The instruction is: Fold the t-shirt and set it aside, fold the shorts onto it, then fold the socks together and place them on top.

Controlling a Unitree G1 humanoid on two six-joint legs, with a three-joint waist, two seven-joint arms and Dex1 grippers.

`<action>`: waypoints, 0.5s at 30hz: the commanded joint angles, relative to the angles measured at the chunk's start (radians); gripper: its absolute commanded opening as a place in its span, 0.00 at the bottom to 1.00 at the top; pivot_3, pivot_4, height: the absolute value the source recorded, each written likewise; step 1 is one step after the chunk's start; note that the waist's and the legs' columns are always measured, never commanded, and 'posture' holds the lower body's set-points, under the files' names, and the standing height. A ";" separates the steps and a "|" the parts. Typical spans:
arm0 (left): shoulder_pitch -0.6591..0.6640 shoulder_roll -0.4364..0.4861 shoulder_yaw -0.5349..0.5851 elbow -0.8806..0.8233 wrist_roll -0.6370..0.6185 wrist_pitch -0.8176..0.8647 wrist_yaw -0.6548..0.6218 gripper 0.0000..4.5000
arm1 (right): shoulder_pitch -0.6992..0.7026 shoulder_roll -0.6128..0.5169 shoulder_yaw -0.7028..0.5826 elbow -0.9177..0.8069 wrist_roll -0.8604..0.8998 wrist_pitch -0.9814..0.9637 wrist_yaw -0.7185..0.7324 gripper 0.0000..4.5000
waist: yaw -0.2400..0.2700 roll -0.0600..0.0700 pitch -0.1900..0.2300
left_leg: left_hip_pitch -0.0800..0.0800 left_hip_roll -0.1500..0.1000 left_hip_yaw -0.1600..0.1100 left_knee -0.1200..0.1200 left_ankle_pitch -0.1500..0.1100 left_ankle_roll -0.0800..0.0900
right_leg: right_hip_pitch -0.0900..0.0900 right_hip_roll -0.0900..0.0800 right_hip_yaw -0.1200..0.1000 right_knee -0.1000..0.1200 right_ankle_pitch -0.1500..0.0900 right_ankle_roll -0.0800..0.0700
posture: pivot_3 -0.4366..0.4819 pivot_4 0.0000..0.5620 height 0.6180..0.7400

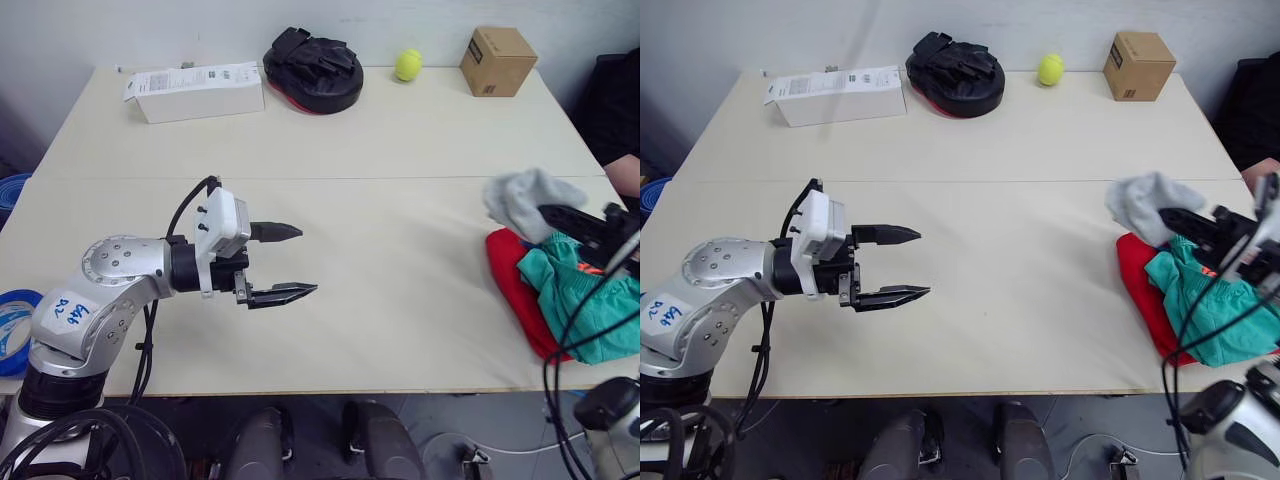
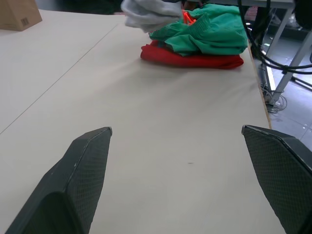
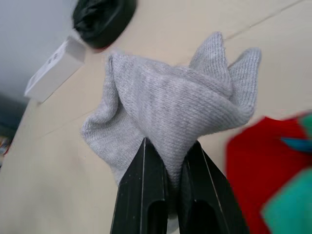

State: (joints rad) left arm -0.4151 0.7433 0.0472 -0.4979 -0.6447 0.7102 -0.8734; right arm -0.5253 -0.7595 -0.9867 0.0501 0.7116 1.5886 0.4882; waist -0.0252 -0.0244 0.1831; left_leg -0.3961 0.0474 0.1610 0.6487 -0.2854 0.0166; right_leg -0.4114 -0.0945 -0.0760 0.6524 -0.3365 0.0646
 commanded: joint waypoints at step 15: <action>-0.039 -0.011 -0.037 0.038 0.026 -0.057 -0.023 1.00 | 0.278 -0.120 -0.011 0.369 -0.138 -0.406 0.037 0.07 | -0.001 0.000 0.000 | 0.006 0.000 0.005 -0.001 0.001 -0.001 | 0.003 0.002 0.006 0.000 0.001 0.002 | 0.48 0.27 1.00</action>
State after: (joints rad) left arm -0.4358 0.7344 0.0148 -0.4551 -0.6225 0.6753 -0.8872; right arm -0.2697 -0.8495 -1.0107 0.3927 0.5932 1.2253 0.5146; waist -0.0258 -0.0245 0.1832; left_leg -0.3901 0.0476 0.1656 0.6482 -0.2841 0.0160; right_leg -0.4082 -0.0921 -0.0701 0.6524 -0.3358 0.0671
